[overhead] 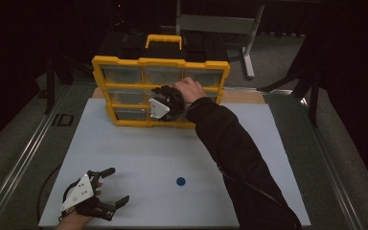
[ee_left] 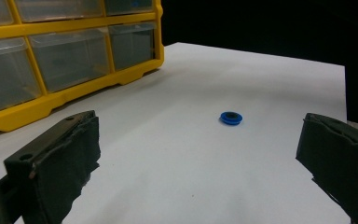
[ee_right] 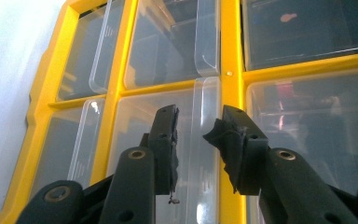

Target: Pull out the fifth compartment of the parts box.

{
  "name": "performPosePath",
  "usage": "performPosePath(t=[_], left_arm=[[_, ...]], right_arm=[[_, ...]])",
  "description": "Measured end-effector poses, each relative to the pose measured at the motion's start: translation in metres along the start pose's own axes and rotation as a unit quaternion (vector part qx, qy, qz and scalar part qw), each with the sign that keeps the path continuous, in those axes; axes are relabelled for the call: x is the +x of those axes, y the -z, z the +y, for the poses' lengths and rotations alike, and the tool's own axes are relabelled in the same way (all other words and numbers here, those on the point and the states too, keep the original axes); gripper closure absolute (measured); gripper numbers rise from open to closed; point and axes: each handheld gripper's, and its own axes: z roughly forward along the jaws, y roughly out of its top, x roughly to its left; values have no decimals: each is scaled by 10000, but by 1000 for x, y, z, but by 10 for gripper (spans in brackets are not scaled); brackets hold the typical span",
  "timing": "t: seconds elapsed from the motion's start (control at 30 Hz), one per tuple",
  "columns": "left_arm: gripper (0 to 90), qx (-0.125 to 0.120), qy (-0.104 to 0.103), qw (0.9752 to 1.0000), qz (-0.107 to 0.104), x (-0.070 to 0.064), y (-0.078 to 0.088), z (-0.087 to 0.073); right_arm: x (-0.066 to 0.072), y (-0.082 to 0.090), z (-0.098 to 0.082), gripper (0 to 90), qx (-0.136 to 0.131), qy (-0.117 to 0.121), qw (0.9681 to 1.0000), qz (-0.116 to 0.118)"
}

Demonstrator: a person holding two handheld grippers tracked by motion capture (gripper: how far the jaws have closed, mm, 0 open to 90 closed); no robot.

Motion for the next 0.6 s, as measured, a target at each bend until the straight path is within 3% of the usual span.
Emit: performPosePath(t=[0.37, 0.6], left_arm=[[0, 7, -13, 10000, -18, 0, 1, 0], [0, 25, -33, 10000, -15, -1, 0, 0]], right_arm=[[1, -4, -1, 744, -7, -230, 9997, -80], [-2, -3, 1, 750, 51, -353, 9993, 64]])
